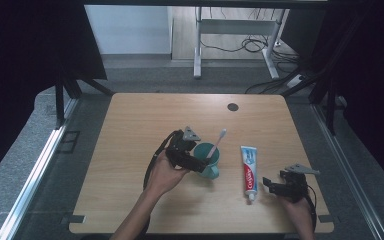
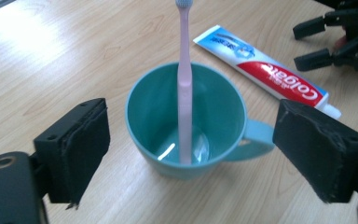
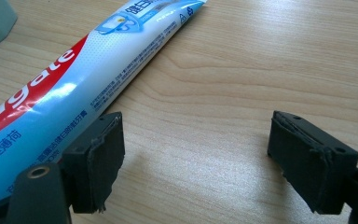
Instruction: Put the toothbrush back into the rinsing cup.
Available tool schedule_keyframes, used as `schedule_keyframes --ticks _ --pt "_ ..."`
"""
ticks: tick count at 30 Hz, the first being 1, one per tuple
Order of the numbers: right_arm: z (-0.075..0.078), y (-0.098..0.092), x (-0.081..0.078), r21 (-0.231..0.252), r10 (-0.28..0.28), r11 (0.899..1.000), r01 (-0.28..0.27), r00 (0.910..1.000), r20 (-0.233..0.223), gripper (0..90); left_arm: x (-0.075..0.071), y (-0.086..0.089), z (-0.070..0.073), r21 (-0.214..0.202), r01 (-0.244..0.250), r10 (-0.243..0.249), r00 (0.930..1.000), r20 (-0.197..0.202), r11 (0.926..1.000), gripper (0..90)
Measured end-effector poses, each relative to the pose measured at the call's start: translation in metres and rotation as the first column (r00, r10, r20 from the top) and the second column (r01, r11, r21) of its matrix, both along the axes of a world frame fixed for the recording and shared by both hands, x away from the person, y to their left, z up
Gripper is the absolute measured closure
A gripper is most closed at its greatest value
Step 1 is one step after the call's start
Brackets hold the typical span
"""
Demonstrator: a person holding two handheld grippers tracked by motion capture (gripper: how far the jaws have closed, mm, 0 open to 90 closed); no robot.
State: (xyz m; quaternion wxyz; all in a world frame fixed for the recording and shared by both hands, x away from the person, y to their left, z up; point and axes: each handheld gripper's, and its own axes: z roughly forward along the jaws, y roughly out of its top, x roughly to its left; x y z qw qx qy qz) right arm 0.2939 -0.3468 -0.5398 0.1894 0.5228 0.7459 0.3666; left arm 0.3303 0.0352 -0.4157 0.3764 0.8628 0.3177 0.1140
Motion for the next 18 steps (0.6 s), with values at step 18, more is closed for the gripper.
schedule_keyframes --ticks 18 --pt "0.0 0.001 0.0 -0.006 -0.001 1.0 0.001 1.0 0.006 18.5 -0.018 0.039 -0.014 0.009 -0.039 0.039 0.9987 0.032 0.9992 0.0"
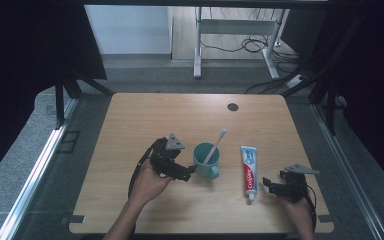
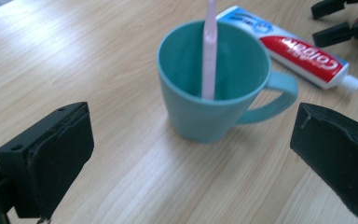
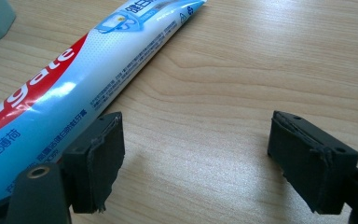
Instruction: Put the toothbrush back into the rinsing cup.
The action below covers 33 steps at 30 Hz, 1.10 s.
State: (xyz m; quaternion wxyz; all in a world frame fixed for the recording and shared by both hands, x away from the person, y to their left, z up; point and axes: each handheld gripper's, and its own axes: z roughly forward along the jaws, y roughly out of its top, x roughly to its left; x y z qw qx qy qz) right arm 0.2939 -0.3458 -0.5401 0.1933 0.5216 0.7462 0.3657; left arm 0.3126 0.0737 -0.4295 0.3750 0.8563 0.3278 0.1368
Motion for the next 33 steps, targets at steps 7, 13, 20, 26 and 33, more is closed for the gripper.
schedule_keyframes --ticks 7,13,20,26,33 --pt "0.0 0.001 0.0 -0.006 0.001 1.0 -0.001 1.0 0.002 18.5 -0.007 0.015 -0.01 -0.003 -0.014 0.014 0.9999 0.002 0.9999 0.0" --pt "0.0 0.001 0.0 -0.009 -0.001 1.0 0.001 1.0 0.0 18.4 -0.012 0.026 -0.018 -0.008 -0.026 0.027 0.9996 0.007 0.9996 0.0" --pt "0.0 0.002 0.0 -0.01 -0.001 1.0 0.001 1.0 0.0 18.5 -0.019 0.039 -0.031 -0.023 -0.033 0.033 0.9994 0.007 0.9992 0.0" --pt "0.0 0.002 0.0 -0.02 -0.001 1.0 0.001 1.0 0.003 18.5 -0.026 0.049 -0.044 -0.031 -0.041 0.042 0.9991 0.011 0.9987 0.0" --pt "0.0 0.003 0.0 -0.034 0.002 0.999 -0.002 1.0 0.005 18.5 -0.033 0.058 -0.06 -0.044 -0.065 0.065 0.9978 0.007 0.9969 0.0"
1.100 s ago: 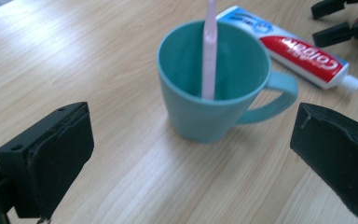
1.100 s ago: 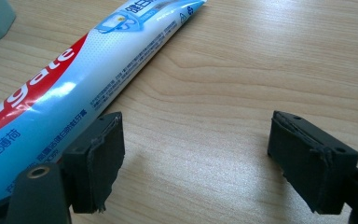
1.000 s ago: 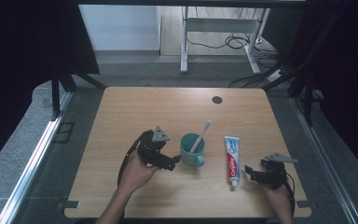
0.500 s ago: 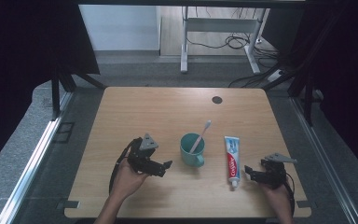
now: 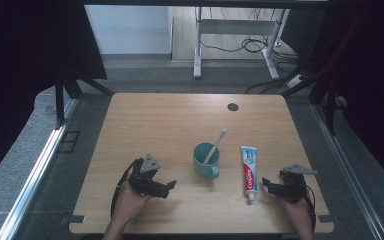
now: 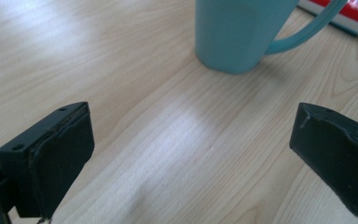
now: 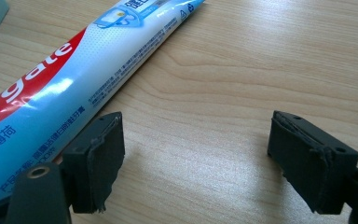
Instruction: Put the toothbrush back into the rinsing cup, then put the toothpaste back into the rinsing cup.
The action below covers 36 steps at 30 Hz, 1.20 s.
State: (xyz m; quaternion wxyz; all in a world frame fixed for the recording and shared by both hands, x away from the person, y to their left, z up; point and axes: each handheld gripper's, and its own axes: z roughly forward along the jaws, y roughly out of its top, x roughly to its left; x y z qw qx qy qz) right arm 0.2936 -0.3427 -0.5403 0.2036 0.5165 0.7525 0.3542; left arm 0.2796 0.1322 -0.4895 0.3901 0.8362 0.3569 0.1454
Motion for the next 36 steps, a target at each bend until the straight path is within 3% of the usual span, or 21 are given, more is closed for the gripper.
schedule_keyframes --ticks 20,28,32,36 --pt "0.0 0.002 0.0 -0.02 -0.002 1.0 0.002 1.0 0.002 18.5 -0.016 0.008 -0.042 0.05 -0.023 0.024 0.9996 -0.016 0.9985 0.0" --pt "0.0 0.0 0.0 0.006 -0.004 1.0 0.004 1.0 -0.007 13.7 -0.018 0.009 -0.052 0.065 -0.026 0.028 0.9992 -0.029 0.9975 0.1" --pt "0.0 0.0 -0.001 -0.027 0.002 1.0 -0.002 1.0 -0.007 11.4 -0.017 0.007 -0.054 0.078 -0.025 0.028 0.999 -0.036 0.9966 0.5" --pt "0.0 -0.001 -0.001 -0.024 0.009 1.0 -0.009 0.9999 -0.012 8.5 -0.018 0.005 -0.055 0.092 -0.023 0.029 0.998 -0.056 0.9955 2.1"
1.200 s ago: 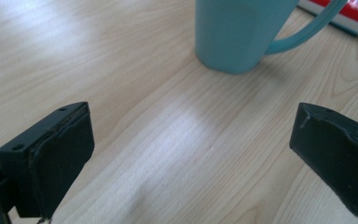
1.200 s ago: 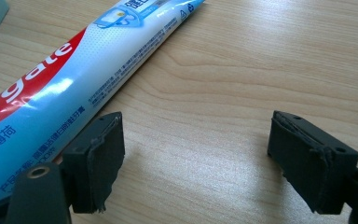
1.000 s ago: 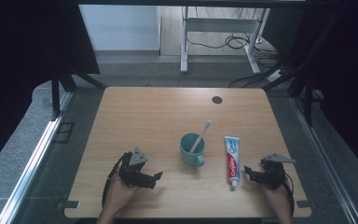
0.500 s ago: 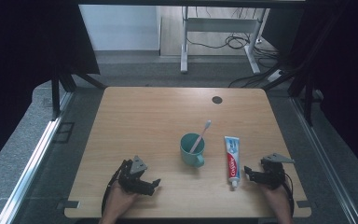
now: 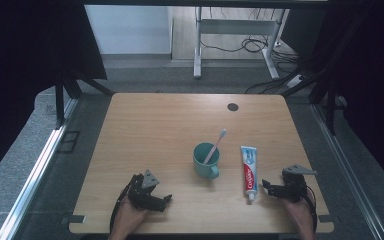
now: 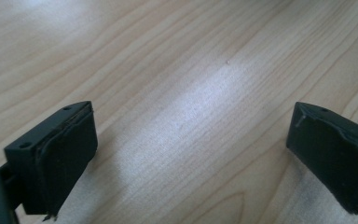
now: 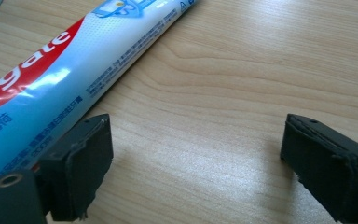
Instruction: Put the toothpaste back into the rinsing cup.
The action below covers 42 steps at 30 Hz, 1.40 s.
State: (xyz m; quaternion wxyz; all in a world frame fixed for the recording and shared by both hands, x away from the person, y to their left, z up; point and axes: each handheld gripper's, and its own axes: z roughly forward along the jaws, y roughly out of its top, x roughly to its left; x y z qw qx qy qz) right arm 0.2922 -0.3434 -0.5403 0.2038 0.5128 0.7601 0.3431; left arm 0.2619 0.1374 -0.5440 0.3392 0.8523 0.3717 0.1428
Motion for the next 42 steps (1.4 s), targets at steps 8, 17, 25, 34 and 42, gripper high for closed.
schedule_keyframes --ticks 8,17,25,34,42 --pt "0.003 0.005 0.0 -0.001 0.032 0.999 -0.032 0.9995 -0.007 0.8 0.001 0.001 0.0 -0.008 -0.016 0.016 0.9997 -0.019 0.9998 6.3" --pt "0.01 0.016 0.0 -0.024 0.077 0.997 -0.078 0.9966 -0.028 0.0 0.002 0.0 -0.001 0.0 -0.009 0.009 0.9996 -0.027 1.0 3.0" --pt "0.01 0.014 -0.005 -0.005 0.08 0.997 -0.08 0.9951 -0.058 0.0 0.003 0.0 -0.001 0.006 -0.003 0.003 0.9995 -0.032 1.0 0.0" --pt "0.03 0.015 -0.008 0.015 0.064 0.998 -0.063 0.9944 -0.084 0.3 0.003 0.0 -0.001 0.008 -0.001 0.001 0.9995 -0.031 1.0 0.0" --pt "0.048 0.028 -0.01 0.061 0.106 0.993 -0.101 0.9905 -0.088 32.9 0.003 0.0 -0.001 0.006 -0.003 0.003 0.9995 -0.031 1.0 0.0"
